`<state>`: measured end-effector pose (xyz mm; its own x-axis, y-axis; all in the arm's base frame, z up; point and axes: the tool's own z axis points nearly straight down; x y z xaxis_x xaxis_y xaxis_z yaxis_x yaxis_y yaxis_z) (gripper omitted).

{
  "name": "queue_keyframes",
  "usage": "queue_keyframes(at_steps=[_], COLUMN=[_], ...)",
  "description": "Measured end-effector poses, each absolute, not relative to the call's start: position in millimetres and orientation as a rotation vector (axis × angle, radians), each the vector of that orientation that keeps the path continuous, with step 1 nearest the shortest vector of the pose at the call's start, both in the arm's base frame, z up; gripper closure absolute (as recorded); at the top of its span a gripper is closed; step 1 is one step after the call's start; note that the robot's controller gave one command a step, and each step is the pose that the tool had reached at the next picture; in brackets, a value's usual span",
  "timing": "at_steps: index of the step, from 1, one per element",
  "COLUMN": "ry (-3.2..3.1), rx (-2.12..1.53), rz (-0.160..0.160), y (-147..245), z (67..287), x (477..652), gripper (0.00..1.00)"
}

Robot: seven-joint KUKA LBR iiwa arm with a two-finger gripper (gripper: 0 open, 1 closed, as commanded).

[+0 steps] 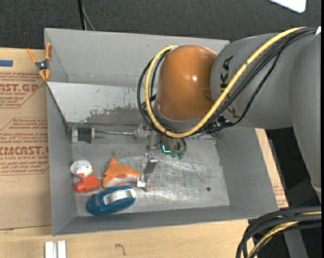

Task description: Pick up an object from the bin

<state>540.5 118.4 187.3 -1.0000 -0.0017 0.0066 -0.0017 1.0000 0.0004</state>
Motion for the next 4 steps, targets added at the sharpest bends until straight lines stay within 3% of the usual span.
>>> queue_keyframes(at_steps=[1, 2, 3, 4], ry=[-3.142, -3.151, -3.107, -3.108], rx=[0.001, 0.050, 0.369, 0.369], rz=[-0.002, -0.004, 0.013, 0.012], y=[118, 116, 123, 123], z=[191, 152, 76, 75], x=[542.3, 529.0, 516.0, 516.2], gripper=[0.00, 0.00, 1.00, 1.00])
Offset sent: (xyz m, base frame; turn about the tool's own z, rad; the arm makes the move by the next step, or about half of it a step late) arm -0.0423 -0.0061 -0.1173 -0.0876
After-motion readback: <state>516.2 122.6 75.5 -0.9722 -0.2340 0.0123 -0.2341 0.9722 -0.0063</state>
